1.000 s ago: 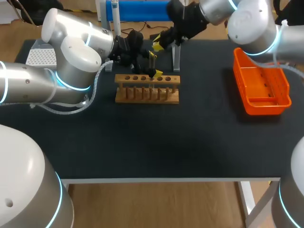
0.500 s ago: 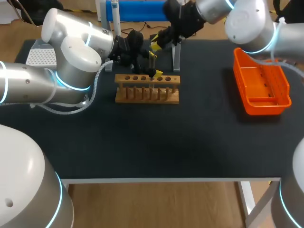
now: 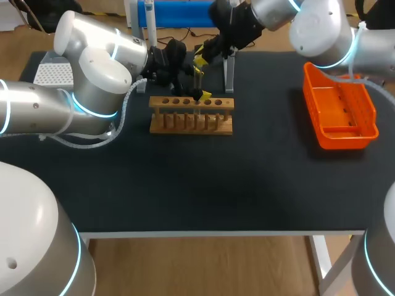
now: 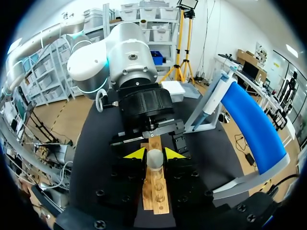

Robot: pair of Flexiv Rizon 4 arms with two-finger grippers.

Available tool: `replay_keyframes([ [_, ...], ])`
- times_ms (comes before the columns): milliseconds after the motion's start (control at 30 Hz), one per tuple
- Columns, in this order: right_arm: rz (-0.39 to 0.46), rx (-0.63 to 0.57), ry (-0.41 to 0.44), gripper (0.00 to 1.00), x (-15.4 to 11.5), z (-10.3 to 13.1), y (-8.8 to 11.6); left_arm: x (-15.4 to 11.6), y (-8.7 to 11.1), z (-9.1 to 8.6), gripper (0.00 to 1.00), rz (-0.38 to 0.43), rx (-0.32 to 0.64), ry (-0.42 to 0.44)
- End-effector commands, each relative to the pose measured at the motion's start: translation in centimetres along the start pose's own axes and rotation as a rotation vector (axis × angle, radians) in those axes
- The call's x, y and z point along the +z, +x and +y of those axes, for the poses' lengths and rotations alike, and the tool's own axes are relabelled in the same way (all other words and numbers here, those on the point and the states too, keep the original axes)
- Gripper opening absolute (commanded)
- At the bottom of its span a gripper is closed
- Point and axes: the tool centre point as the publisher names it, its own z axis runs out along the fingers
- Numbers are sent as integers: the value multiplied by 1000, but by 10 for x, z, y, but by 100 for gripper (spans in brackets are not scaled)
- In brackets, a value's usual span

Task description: Invert the test tube, pick up the pipette, mount the tip to pipette, aspirate from beaker and dispense into the tube, eject the tip, return the pipette, and cap with the stopper.

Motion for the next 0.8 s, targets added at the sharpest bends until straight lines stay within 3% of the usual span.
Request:
replay_keyframes([
  [33, 4, 2, 4, 0, 2, 0, -2, 0, 0, 0, 100, 2, 0, 0],
  [800, 17, 14, 17, 0, 15, -9, 1, 0, 0, 0, 100, 2, 0, 0],
])
